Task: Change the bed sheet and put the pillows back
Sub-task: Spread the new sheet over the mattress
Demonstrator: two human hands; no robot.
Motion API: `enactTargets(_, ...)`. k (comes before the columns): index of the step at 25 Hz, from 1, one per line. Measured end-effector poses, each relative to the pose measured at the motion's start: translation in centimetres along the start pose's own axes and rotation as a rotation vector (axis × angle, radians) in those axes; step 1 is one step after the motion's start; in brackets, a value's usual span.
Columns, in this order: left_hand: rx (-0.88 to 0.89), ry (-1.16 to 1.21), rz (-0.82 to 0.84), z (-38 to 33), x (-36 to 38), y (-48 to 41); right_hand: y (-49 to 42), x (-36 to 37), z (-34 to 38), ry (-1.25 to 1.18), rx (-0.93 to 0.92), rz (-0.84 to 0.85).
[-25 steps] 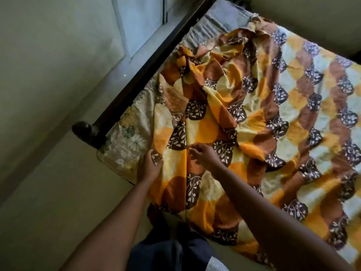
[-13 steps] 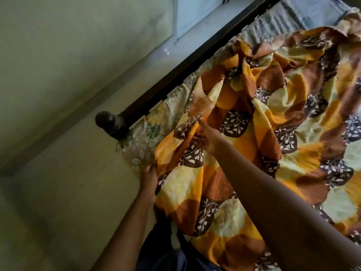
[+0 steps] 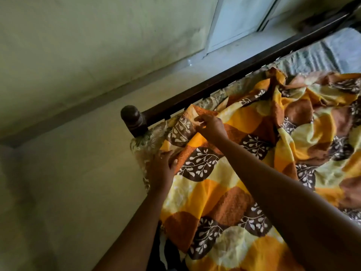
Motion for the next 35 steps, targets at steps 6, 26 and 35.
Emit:
enactTargets(6, 0.031, -0.042, -0.023, 0.0, 1.6, -1.8, -1.6, 3.4, -3.9, 0.084, 0.227, 0.212)
enactTargets(26, 0.074, 0.302, -0.071, 5.9, -20.2, -3.7, 0.6, 7.1, 18.0, 0.192, -0.575, 0.586)
enactTargets(35, -0.282, 0.484, -0.047, 17.9, -20.1, -3.9, -1.5, 6.4, 20.4, 0.225, -0.445, 0.413)
Point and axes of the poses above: each hand's wrist, its own y-axis away from the middle knuckle, its own x-axis out of the palm, z = x × y, the point moved 7 cm from there along -y, towards the middle knuckle, and after that the axes turned 8 degrees about -x, right-handed, at the moved point
